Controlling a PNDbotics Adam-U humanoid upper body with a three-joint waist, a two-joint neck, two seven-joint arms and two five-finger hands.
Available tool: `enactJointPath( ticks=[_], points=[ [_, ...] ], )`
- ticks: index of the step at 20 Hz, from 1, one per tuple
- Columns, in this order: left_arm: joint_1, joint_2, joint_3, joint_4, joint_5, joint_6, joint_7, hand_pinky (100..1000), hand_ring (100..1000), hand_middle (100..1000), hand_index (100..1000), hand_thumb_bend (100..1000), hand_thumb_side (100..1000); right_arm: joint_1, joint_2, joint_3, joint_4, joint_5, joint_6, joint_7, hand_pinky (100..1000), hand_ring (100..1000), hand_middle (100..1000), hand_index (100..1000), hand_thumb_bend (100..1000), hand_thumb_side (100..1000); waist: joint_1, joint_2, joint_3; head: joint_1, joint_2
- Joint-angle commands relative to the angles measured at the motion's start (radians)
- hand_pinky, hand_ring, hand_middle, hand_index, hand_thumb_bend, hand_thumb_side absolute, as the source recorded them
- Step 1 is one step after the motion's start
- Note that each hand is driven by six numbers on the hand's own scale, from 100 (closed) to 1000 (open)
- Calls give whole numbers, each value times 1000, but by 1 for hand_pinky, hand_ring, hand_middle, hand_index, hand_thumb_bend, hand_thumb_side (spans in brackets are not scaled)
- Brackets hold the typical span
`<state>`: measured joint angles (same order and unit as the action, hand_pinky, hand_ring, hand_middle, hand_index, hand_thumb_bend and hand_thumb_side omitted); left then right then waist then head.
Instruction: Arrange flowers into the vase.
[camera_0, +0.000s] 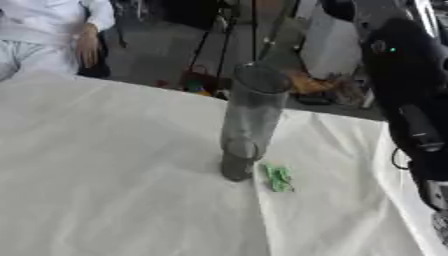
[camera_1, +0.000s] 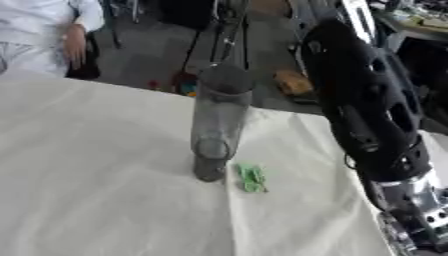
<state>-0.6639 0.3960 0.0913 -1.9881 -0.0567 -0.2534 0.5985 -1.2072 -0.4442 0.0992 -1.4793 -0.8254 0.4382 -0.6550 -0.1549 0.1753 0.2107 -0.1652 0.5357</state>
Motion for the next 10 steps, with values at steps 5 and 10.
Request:
enactJointPath(
  ticks=[5,10],
  points=[
    [-8,9,8,-12,-1,1,6,883,905,862,954,100,1000,-3,-26,0,-31,-6,191,-170,100,100,100,100,211,359,10,-19,-5,5,12],
    [-11,5,8,-12,0,0,8,883,905,862,954,100,1000,11,-21,1,-32,-7,193,-168,100,100,100,100,210,363,11,-14,-4,4,4]
  ],
)
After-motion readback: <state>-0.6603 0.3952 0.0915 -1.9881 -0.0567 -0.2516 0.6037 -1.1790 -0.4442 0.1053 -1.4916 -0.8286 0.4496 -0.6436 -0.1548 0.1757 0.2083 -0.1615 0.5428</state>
